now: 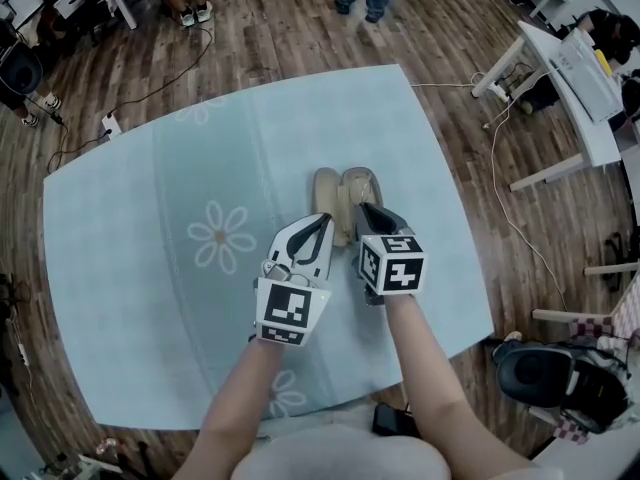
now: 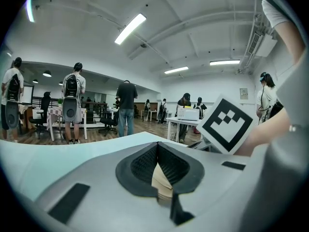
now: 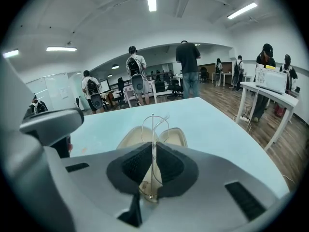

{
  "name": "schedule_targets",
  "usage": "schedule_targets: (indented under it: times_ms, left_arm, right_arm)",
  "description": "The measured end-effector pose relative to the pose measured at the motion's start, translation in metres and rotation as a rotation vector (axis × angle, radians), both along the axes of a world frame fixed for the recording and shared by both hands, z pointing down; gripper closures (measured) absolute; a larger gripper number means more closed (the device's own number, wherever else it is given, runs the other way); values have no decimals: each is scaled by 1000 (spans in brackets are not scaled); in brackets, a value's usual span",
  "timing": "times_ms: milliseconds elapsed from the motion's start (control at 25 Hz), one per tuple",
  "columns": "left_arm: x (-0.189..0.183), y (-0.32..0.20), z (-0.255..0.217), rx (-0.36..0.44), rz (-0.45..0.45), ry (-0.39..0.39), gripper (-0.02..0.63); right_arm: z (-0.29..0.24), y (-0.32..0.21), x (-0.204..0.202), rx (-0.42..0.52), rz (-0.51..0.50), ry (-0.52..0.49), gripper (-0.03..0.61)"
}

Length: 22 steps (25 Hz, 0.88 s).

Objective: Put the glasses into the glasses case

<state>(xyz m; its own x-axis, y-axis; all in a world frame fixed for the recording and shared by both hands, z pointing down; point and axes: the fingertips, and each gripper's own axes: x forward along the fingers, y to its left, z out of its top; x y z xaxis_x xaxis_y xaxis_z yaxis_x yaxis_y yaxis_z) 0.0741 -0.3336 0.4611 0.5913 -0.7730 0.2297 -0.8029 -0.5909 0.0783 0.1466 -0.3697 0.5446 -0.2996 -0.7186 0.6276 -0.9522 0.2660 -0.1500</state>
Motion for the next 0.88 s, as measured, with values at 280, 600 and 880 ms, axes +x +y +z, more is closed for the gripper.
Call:
schedule_targets:
  times_ms: [280,600,880]
  left_arm:
    - [0,-3,10,-25,10,-9,604]
    - [4,-5,15,-42,20,-9,604]
    - [-1,-6,13,-46,22,-14,604]
  right_arm:
    - [27,-11,6,-46,23,26,547]
    - [43,-15,19,-111,53,40,546]
    - [41,-17,17,-123,54,27,545]
